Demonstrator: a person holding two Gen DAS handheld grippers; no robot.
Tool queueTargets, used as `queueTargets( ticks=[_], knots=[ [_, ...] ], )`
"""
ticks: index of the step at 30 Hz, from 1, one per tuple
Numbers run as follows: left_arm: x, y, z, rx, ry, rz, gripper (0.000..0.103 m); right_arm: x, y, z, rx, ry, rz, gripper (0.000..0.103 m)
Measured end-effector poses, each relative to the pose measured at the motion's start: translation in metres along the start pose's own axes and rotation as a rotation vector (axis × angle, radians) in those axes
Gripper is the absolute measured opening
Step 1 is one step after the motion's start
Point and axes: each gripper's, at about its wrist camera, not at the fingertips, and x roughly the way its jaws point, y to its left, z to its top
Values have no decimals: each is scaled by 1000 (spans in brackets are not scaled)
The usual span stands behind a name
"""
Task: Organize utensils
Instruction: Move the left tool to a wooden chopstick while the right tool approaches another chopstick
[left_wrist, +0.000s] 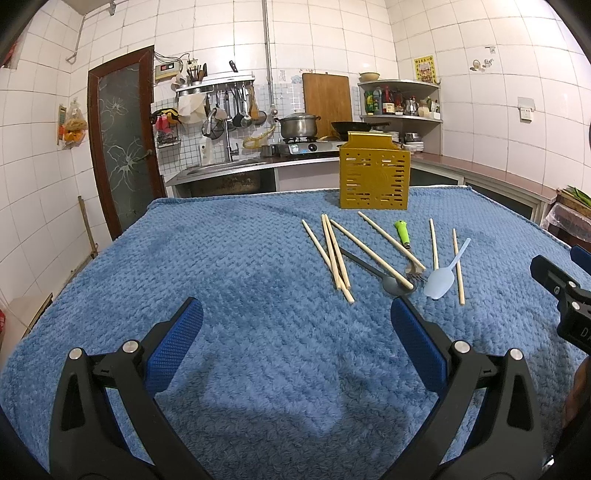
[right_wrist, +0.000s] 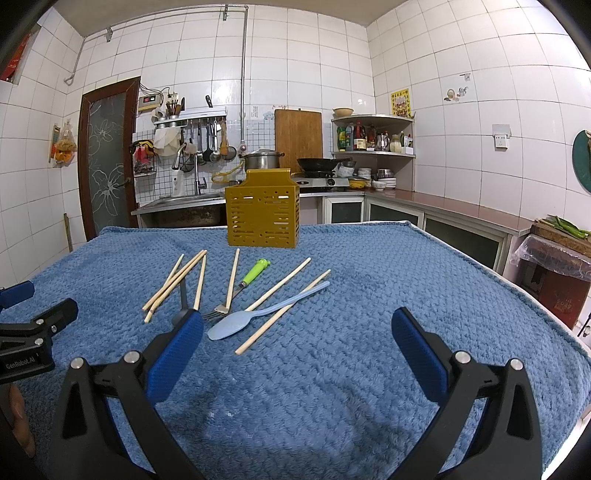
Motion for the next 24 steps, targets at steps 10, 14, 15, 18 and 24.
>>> queueTargets(
  ticks=[10, 14, 15, 18, 24],
  knots=[
    [-5, 6, 25, -24, 51, 4, 98, 4, -12, 26, 76, 17, 58, 99],
    [-7, 5, 47, -6, 22, 15, 98, 20, -9, 48, 34, 21, 27, 99],
    [-4, 6, 51, -9, 29, 9, 98, 28, -7, 51, 22, 38, 21, 99],
    [13, 7, 66, -15, 74, -15, 98, 50, -2, 61, -5, 102, 10, 99],
    [60, 22, 95, -59, 185, -54, 98, 103, -11, 78, 8, 251, -26, 99]
  ],
)
